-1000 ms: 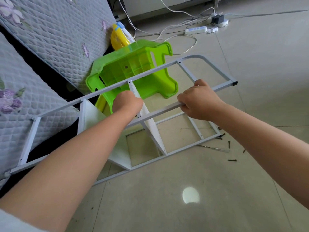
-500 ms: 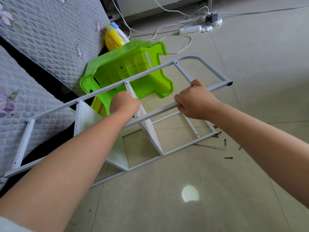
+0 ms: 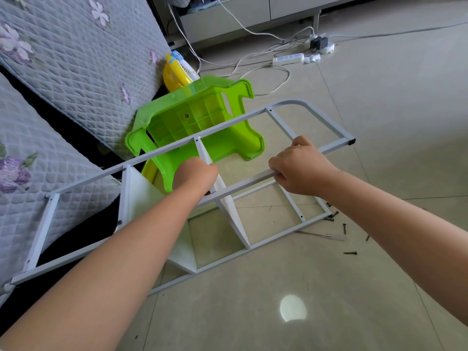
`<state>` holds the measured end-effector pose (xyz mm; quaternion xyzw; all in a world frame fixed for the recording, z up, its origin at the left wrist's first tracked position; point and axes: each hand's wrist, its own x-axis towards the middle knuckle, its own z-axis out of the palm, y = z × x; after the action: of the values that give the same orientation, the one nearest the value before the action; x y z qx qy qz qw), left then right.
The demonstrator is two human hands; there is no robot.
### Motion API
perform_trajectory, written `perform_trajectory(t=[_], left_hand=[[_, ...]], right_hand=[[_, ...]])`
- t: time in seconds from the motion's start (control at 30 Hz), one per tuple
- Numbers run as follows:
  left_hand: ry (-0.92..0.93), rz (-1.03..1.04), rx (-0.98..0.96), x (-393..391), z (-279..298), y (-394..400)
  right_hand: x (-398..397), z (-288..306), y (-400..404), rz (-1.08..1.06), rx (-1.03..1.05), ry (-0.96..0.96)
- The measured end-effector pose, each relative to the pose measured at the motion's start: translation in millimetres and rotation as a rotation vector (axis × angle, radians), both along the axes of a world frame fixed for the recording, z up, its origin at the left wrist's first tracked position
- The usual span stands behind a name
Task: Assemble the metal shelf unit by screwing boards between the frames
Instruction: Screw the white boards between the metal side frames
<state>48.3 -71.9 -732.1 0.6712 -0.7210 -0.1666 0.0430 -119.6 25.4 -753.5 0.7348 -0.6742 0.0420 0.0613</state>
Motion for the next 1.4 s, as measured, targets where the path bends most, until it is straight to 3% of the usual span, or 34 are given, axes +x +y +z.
perform_trajectory(t=[0.33, 0.43, 0.7, 0.93, 1.03, 1.13, 1.23, 1.4], left_hand=[[-0.01, -0.333, -0.151, 17.5, -1.9, 15.4], [-0.061, -0.357, -0.223, 17.3, -3.0, 19.8], [-0.119, -0.359, -0.19, -7.1, -13.2, 34.5], [-0.218, -0.684, -0.416, -16.9, -22.8, 53.6], [-0.234, -0.681, -0.44, -15.8, -25.7, 53.2], [-0.254, -0.662, -0.459, -11.0, -24.3, 52.5], [-0.208, -0.627, -0.49, -14.0, -24.0, 56.7], [-0.078, -0.676, -0.658, -16.3, -40.0, 56.1]], right_hand=[[-6.6, -4.2, 1.9, 0.053, -0.085, -0.057], [-11.3, -11.1, 3.9, 0.127, -0.259, -0.109], [-30.2, -26.5, 26.0, 0.229, -0.317, -0.216], [-31.6, -26.8, 40.0, 0.203, -0.32, -0.376], [-35.7, -29.8, 45.7, 0.195, -0.457, -0.448], [-39.8, -43.7, 61.0, 0.139, -0.619, -0.356], [-38.9, -90.7, 82.8, 0.029, -0.386, -0.329], [-34.9, -171.0, 113.4, -0.46, 0.557, -0.198]])
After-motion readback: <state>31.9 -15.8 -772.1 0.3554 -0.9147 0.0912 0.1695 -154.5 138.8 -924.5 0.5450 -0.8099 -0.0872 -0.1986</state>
